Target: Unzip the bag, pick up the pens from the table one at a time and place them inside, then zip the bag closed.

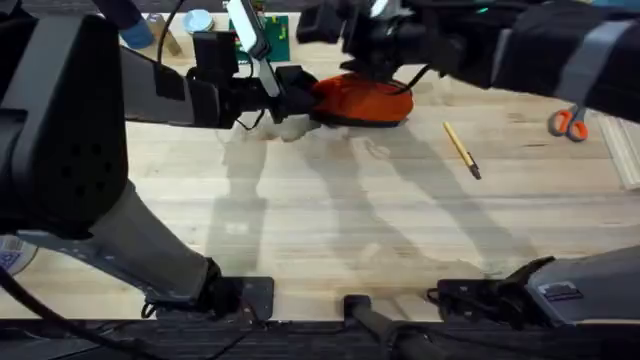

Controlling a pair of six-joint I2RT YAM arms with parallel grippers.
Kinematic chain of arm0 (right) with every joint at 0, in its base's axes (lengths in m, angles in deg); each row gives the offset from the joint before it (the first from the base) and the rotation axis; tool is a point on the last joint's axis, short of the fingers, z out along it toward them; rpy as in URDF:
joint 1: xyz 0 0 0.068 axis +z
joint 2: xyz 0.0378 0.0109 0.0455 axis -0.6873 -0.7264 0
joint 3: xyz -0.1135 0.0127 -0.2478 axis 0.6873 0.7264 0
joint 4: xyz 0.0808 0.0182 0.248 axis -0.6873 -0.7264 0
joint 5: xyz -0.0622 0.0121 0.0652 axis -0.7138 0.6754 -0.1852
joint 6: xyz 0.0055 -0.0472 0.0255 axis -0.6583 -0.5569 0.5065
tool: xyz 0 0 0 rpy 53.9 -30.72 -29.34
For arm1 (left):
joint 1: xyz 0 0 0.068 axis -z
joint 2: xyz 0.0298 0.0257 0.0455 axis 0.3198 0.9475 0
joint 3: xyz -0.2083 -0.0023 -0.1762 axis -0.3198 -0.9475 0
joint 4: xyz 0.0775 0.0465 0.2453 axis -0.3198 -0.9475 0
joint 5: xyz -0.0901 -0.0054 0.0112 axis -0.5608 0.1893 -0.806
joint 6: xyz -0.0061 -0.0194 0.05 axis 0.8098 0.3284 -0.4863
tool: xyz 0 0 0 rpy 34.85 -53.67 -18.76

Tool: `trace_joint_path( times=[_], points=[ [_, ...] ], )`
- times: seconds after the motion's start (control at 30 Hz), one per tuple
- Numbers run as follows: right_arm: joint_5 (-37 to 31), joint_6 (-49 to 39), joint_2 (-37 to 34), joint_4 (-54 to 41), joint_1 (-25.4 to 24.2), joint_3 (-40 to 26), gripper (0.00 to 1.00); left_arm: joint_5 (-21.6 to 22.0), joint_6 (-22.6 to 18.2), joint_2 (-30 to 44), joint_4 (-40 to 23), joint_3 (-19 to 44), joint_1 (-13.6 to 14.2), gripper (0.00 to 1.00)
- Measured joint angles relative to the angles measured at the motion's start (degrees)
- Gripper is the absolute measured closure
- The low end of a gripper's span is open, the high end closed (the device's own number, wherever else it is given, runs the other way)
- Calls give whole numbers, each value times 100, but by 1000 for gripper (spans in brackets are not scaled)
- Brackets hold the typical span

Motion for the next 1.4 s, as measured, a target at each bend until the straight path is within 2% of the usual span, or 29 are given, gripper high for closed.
trace_joint_path(
  times=[0.23,0.73,0.77,0.8,0.83,0.9,0.93,1.0,1.07,1.27,1.4],
  points=[
    [-42,-284,374,-105,-209,-4,5,1,0,0,10,0,0,946],
    [-243,-661,769,-1105,-675,-4,6,18,-2,0,35,0,7,928],
    [-244,-672,769,-1126,-675,-4,6,21,-10,0,38,0,7,853],
    [-243,-674,769,-1136,-675,-4,6,38,-11,0,50,0,7,730],
    [-243,-691,769,-1150,-675,-4,6,48,-15,0,63,0,7,563],
    [-245,-730,769,-1158,-675,-4,5,73,0,0,61,0,7,288],
    [-245,-750,769,-1158,-675,-4,5,82,-10,0,63,0,7,180],
    [-245,-779,769,-1162,-675,-4,5,88,-10,0,63,0,7,60],
    [-244,-798,769,-1164,-675,-4,6,93,-7,0,66,0,7,12],
    [-243,-931,769,-1183,-675,-4,6,99,-1,-103,12,0,1,8],
    [-243,-1063,769,-1193,-675,-4,5,99,107,-552,-67,0,-60,8]
  ],
)
